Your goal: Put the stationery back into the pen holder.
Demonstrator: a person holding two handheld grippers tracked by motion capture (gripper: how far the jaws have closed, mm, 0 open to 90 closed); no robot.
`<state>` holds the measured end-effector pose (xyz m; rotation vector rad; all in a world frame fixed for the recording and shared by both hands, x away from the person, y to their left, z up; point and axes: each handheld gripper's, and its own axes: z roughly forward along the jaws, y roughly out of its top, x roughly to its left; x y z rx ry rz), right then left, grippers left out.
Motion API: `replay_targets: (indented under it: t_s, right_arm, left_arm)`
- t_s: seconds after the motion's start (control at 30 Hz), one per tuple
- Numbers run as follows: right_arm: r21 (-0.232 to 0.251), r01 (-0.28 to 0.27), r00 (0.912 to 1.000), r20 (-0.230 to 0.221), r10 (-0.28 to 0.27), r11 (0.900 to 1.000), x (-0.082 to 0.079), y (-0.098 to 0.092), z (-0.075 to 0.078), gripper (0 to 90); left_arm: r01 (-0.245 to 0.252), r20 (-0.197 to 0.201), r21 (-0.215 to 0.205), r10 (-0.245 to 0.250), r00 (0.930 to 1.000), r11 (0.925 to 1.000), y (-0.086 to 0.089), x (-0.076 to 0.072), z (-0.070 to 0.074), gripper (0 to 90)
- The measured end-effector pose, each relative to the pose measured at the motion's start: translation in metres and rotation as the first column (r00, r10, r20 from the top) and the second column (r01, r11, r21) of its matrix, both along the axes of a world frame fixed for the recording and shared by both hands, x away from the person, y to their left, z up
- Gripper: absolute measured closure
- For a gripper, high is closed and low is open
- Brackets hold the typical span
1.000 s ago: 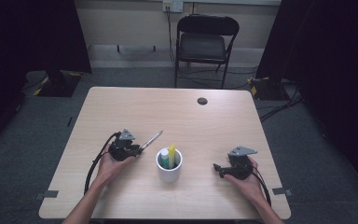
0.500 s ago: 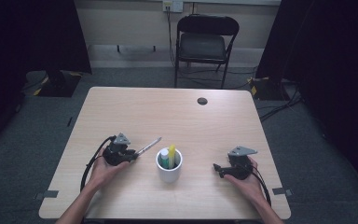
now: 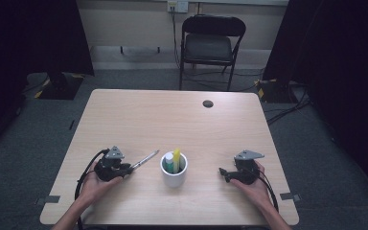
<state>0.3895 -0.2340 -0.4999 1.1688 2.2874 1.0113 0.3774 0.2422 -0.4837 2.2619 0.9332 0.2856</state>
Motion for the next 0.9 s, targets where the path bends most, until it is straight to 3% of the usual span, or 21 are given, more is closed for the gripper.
replay_targets:
  t_s: [0.1, 0.3, 0.43, 0.57, 0.67, 0.9]
  right_arm:
    - [0.000, 0.001, 1.0000, 0.000, -0.001, 1.000, 0.000, 0.000, 0.000, 19.8]
    - [0.000, 0.001, 1.0000, 0.000, -0.001, 1.000, 0.000, 0.000, 0.000, 19.8]
    - [-0.001, 0.003, 1.0000, -0.001, -0.003, 1.000, 0.000, 0.000, 0.000, 19.8]
    - [-0.002, 0.005, 1.0000, -0.002, -0.005, 1.000, 0.000, 0.000, 0.000, 19.7]
    - [-0.002, 0.005, 1.0000, -0.001, -0.005, 1.000, 0.000, 0.000, 0.000, 19.8]
    - [-0.001, 0.005, 1.0000, -0.002, -0.005, 1.000, 0.000, 0.000, 0.000, 19.8]
  left_arm:
    - [0.015, 0.013, 0.012, -0.015, 0.9998, 0.9998, 0.001, -0.008, 0.000, 74.3]
    - [-0.002, -0.019, -0.024, 0.002, 0.9998, 0.9997, 0.008, -0.013, 0.000, 73.0]
    - [0.000, -0.012, -0.037, 0.000, 0.9999, 0.9993, 0.005, -0.009, 0.003, 60.7]
    - [0.007, 0.003, -0.063, -0.006, 1.0000, 0.9980, -0.007, 0.002, 0.013, 59.1]
    - [0.024, 0.017, -0.053, -0.023, 0.9996, 0.9983, -0.017, 0.014, 0.017, 59.6]
    - [0.035, 0.009, -0.069, -0.035, 0.9994, 0.9970, -0.035, 0.034, 0.016, 69.1]
